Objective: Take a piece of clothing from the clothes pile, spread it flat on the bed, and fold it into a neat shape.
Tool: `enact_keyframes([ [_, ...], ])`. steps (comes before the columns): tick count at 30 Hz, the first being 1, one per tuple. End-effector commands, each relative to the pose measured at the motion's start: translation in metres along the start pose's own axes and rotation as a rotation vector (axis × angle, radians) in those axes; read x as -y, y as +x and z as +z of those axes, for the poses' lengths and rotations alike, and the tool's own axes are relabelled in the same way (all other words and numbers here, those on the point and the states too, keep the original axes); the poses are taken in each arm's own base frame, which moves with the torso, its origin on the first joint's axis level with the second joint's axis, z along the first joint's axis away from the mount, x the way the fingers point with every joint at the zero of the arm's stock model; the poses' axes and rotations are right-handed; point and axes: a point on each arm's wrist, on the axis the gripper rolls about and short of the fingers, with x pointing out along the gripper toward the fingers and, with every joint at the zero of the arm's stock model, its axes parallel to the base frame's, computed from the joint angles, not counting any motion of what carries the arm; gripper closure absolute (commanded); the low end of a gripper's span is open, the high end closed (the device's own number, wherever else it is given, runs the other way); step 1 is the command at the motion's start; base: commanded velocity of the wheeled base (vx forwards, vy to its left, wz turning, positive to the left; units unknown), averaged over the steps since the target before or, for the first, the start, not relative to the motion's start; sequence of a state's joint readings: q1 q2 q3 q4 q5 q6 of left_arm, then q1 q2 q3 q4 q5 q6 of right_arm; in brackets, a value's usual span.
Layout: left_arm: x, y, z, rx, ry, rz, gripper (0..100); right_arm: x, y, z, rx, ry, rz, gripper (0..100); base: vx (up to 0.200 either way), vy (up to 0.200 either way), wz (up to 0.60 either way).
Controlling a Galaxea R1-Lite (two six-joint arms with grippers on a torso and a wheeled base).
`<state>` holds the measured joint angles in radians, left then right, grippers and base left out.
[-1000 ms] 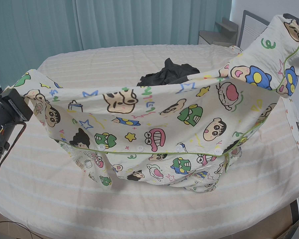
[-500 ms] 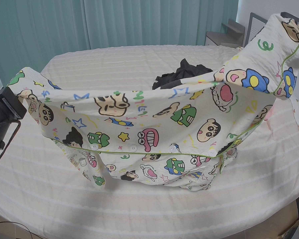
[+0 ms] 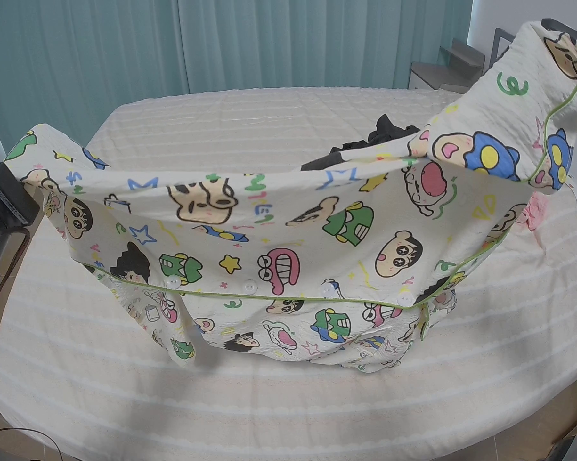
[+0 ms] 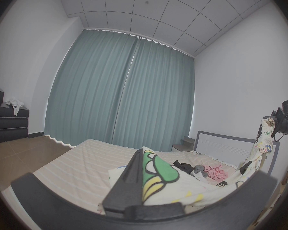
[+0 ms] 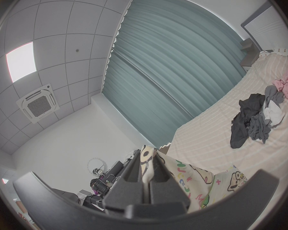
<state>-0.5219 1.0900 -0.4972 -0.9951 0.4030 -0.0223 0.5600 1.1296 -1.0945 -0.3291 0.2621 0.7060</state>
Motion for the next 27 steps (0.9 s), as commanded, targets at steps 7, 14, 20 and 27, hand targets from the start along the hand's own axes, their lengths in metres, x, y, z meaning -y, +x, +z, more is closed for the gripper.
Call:
enact_keyframes([
  [7, -0.001, -0.002, 0.001, 0.006, -0.002, 0.003, 100, -0.002, -0.003, 0.0, 0.001, 0.0, 0.007, 100, 0.0, 0.171, 0.0],
  [14, -0.003, -0.005, -0.002, -0.005, 0.002, 0.005, 100, -0.001, -0.01, -0.003, -0.003, 0.0, 0.003, 100, 0.0, 0.0, 0.0],
  [20, -0.005, -0.012, -0.008, -0.026, 0.011, 0.001, 100, -0.004, -0.019, -0.004, 0.002, -0.003, 0.01, 100, -0.167, 0.0, 0.0],
  [27, -0.007, -0.016, -0.007, -0.021, 0.007, -0.005, 100, -0.007, -0.037, -0.008, 0.001, -0.082, 0.036, 100, -0.2, 0.0, 0.0],
])
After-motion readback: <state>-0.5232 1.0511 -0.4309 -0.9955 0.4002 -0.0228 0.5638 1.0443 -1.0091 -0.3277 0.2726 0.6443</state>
